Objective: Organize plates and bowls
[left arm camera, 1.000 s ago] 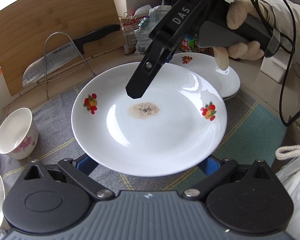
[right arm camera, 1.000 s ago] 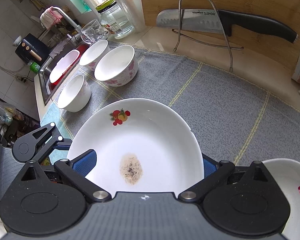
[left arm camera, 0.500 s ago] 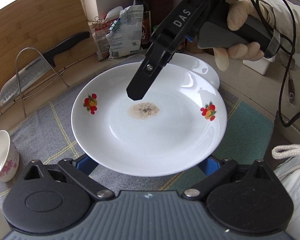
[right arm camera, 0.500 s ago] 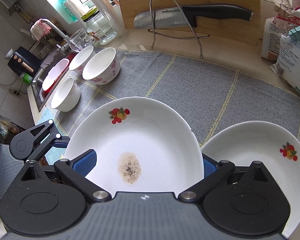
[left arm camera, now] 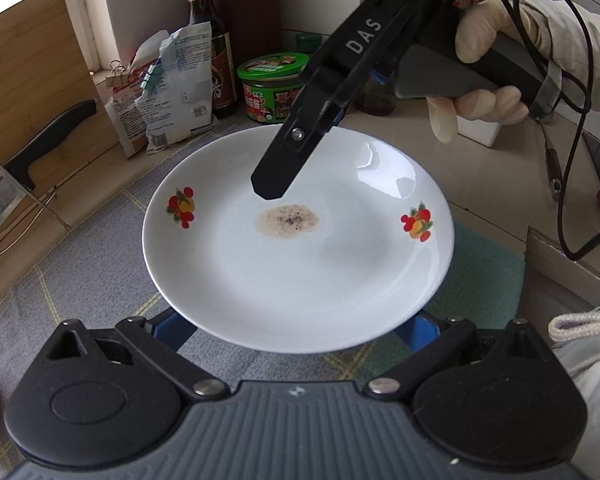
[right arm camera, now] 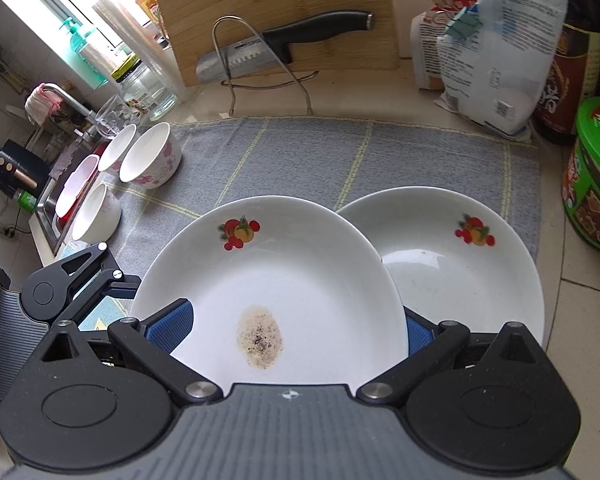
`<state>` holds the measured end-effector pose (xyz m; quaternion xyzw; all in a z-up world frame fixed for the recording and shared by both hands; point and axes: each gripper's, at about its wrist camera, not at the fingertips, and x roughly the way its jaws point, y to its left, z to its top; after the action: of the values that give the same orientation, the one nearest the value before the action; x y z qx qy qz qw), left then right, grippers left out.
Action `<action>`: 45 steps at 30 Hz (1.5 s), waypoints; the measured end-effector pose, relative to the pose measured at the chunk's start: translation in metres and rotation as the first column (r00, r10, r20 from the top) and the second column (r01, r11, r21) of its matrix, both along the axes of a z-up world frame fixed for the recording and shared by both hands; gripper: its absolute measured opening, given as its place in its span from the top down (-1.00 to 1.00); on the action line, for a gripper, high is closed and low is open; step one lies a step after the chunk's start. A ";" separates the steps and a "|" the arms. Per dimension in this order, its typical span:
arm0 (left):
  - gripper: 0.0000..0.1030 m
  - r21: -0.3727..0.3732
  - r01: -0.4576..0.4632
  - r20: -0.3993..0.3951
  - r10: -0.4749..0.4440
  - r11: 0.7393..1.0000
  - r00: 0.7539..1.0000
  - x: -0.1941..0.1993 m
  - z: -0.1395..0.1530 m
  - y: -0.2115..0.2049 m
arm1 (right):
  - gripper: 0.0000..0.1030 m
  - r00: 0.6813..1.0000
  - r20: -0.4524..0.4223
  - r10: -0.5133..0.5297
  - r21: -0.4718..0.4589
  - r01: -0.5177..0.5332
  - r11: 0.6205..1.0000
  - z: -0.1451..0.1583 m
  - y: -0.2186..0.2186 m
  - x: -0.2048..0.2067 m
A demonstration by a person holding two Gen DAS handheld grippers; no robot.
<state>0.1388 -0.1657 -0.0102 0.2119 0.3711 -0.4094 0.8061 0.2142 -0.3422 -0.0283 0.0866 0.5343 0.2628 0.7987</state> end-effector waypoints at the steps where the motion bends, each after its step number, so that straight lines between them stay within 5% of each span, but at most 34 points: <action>1: -0.97 0.000 0.009 -0.001 -0.009 1.000 1.000 0.002 -0.001 -0.003 | -1.00 1.000 0.000 -0.011 -0.002 0.011 1.000 0.000 -0.005 -0.001; 45: -0.97 0.065 0.064 -0.038 -0.062 0.996 0.997 0.045 -0.031 -0.040 | -1.00 0.993 -0.023 -0.116 0.003 0.116 0.993 -0.018 -0.058 0.006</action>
<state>0.1837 -0.2061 -0.0414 0.2428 0.3923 -0.4258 0.7784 0.2206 -0.4005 -0.0467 0.1224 0.5366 0.2161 0.8065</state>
